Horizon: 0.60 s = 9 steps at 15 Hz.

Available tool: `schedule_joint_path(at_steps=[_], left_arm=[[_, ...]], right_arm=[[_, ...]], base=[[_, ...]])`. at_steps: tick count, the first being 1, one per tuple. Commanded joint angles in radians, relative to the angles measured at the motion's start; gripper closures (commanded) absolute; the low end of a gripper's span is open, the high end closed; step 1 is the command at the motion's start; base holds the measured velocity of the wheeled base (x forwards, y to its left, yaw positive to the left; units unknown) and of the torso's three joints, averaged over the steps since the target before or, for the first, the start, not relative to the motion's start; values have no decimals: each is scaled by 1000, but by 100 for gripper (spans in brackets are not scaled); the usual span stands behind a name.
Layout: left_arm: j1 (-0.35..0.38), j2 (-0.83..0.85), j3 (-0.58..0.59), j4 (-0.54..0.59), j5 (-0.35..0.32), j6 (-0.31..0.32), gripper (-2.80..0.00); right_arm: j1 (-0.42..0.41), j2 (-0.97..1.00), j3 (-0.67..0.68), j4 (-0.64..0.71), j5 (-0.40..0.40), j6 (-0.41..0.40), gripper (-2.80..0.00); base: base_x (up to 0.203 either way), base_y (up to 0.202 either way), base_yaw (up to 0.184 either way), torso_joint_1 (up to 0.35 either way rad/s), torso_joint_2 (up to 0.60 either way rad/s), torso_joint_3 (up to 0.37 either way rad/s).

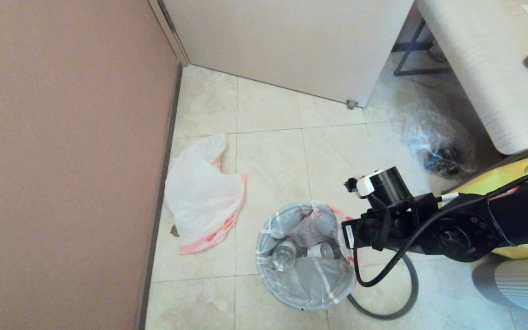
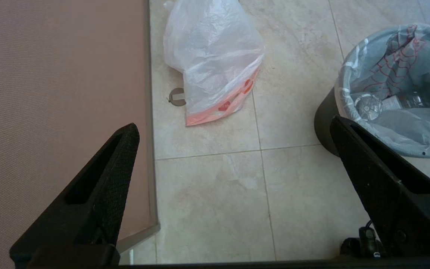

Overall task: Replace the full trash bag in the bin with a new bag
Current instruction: Place the trash bag on the floor

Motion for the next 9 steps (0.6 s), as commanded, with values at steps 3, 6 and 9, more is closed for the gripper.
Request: schedule_joint_path(at_steps=[3,6,9], left_arm=[[0,1,0,0,0,1,-280],[0,1,0,0,0,0,-280],[0,1,0,0,0,0,-280]], right_arm=[[-2,78,1,-29,3,-1,0],[-1,189,-16,-109,3,-47,0],[-1,288,-102,-133,6,-71,0]], base=[[0,0,0,0,0,0],[0,0,0,0,0,0],[0,0,0,0,0,0]])
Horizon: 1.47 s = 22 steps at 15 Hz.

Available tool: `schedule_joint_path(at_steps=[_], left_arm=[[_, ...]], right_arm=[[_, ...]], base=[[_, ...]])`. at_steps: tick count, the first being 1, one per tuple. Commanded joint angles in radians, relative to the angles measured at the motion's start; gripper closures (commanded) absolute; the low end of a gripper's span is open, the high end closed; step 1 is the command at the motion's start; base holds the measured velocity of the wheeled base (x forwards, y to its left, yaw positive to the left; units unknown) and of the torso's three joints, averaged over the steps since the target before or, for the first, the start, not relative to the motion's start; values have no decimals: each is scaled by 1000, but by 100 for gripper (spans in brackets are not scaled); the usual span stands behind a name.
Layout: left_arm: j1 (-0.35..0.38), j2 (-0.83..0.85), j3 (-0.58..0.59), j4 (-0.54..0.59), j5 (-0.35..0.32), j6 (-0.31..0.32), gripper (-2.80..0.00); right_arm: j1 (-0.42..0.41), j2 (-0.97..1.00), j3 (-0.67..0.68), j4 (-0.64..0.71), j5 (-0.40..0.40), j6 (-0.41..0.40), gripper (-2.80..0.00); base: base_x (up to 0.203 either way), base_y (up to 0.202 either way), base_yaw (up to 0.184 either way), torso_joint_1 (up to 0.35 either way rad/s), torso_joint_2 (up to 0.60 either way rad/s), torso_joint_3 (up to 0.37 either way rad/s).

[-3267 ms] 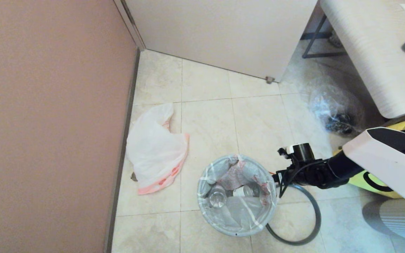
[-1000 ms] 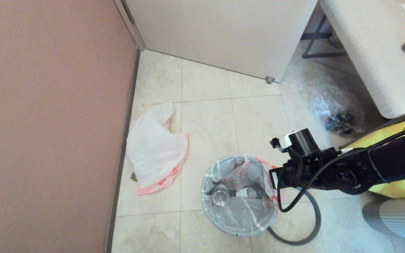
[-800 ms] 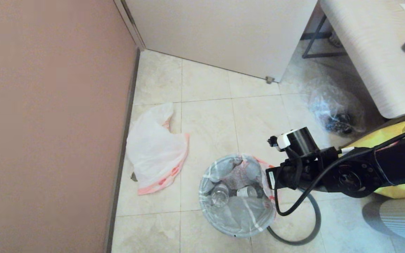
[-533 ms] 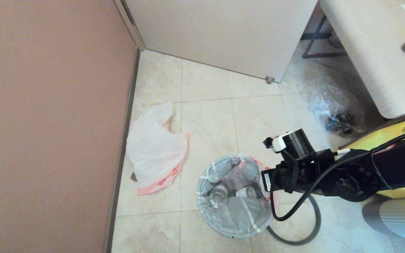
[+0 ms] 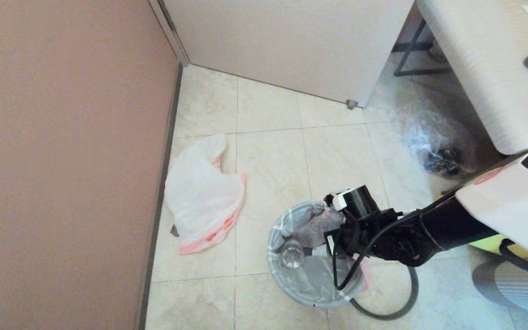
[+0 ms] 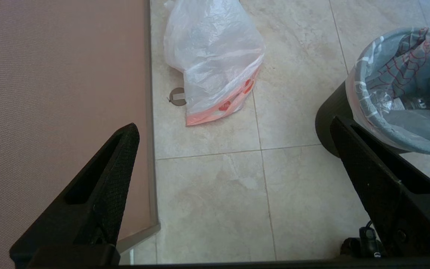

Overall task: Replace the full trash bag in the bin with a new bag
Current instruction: Place the trash bag on the floor

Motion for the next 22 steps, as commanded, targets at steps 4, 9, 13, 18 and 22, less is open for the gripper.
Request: schedule_joint_path(at_steps=[4,9,13,18,22], left_arm=[[0,1,0,0,0,0,-280],[0,1,0,0,0,0,-280],[0,1,0,0,0,-1,-280],[0,1,0,0,0,-1,-280],[0,1,0,0,0,-1,-280]], right_arm=[[7,178,-194,29,14,-8,0],[31,228,-296,93,23,-2,0],[33,60,-245,159,23,0,0],[38,-93,-201,203,20,-7,0],[27,-9,-207,196,15,-24,0]], base=[[0,0,0,0,0,0],[0,0,0,0,0,0],[0,0,0,0,0,0],[0,0,0,0,0,0],[0,0,0,0,0,0]])
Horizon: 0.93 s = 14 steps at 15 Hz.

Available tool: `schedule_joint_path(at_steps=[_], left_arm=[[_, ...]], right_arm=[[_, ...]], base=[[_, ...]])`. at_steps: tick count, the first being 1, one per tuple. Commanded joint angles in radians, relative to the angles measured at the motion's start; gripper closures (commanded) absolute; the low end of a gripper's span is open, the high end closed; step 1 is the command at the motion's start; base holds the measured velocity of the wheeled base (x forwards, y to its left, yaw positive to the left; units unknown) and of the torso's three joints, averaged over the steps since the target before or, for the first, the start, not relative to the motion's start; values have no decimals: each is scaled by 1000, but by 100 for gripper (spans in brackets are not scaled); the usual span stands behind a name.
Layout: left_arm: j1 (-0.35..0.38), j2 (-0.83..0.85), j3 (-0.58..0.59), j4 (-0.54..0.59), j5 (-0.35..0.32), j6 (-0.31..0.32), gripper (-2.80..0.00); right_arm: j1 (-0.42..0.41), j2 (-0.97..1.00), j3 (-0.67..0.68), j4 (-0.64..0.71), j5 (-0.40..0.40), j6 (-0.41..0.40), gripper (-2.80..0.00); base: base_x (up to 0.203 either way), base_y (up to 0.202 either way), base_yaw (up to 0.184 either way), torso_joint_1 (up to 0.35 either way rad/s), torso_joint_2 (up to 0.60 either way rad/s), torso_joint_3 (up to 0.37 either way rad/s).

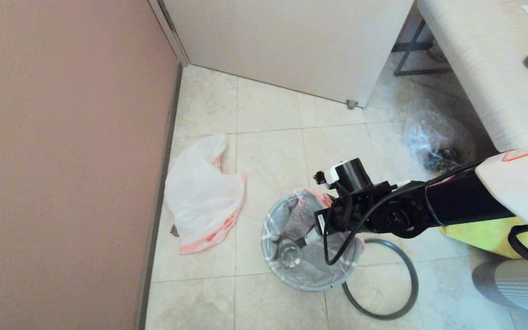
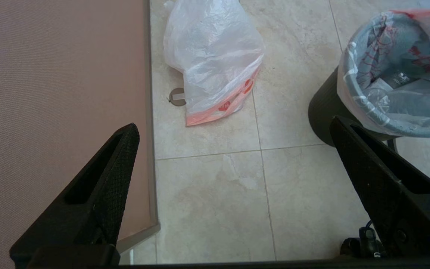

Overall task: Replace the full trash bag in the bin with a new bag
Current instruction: Place the trash bag on the floor

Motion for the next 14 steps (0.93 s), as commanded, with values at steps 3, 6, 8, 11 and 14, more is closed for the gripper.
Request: schedule_joint_path(at_steps=[3,6,8,11,14], left_arm=[[0,1,0,0,0,0,-280],[0,1,0,0,0,0,-280],[0,1,0,0,0,2,-280],[0,1,0,0,0,0,-280],[0,1,0,0,0,1,-280]], right_arm=[[25,137,-8,-21,-1,5,0],[58,180,23,-22,1,53,0],[66,212,33,-24,0,54,0],[64,296,-1,-54,-1,54,0],[58,253,6,-70,-3,56,0]], base=[[0,0,0,0,0,0],[0,0,0,0,0,0],[0,0,0,0,0,0],[0,0,0,0,0,0],[0,0,0,0,0,0]])
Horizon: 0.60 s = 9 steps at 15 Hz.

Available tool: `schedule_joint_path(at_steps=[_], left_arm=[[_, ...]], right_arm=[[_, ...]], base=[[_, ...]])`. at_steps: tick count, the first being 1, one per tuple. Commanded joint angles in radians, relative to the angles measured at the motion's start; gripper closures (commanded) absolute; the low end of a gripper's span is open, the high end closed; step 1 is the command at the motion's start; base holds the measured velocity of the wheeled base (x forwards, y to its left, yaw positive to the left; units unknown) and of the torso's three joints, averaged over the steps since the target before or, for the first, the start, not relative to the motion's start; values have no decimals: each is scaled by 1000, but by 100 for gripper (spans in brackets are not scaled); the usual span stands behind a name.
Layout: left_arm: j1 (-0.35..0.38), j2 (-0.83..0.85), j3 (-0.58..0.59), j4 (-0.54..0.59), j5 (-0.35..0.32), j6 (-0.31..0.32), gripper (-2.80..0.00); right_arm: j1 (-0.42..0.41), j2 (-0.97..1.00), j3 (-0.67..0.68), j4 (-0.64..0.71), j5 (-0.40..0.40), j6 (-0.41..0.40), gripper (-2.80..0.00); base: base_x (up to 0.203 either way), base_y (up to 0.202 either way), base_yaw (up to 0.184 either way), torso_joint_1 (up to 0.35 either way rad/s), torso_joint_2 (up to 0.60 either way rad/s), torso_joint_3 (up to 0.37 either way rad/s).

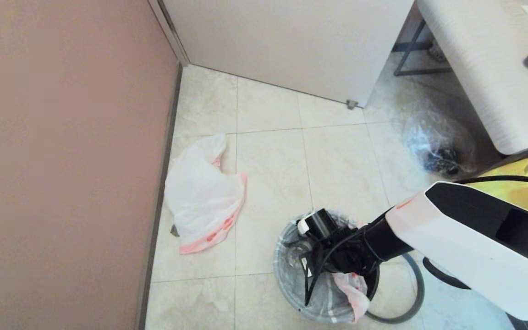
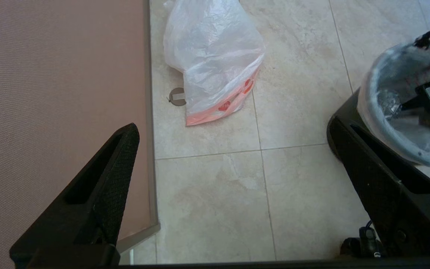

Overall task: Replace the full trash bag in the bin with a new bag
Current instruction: Place the trash bag on the floor

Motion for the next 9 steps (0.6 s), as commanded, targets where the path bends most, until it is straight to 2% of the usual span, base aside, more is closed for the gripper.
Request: schedule_joint_path(at_steps=[1,6,9], left_arm=[[0,1,0,0,0,0,-280],[0,1,0,0,0,0,-280],[0,1,0,0,0,0,-280]], right_arm=[[-5,-34,8,-2,-2,2,0],[-34,-160,105,-15,-50,3,0],[-54,-175,164,-123,-72,-30,0]], base=[[0,0,0,0,0,0],[0,0,0,0,0,0],[0,0,0,0,0,0]])
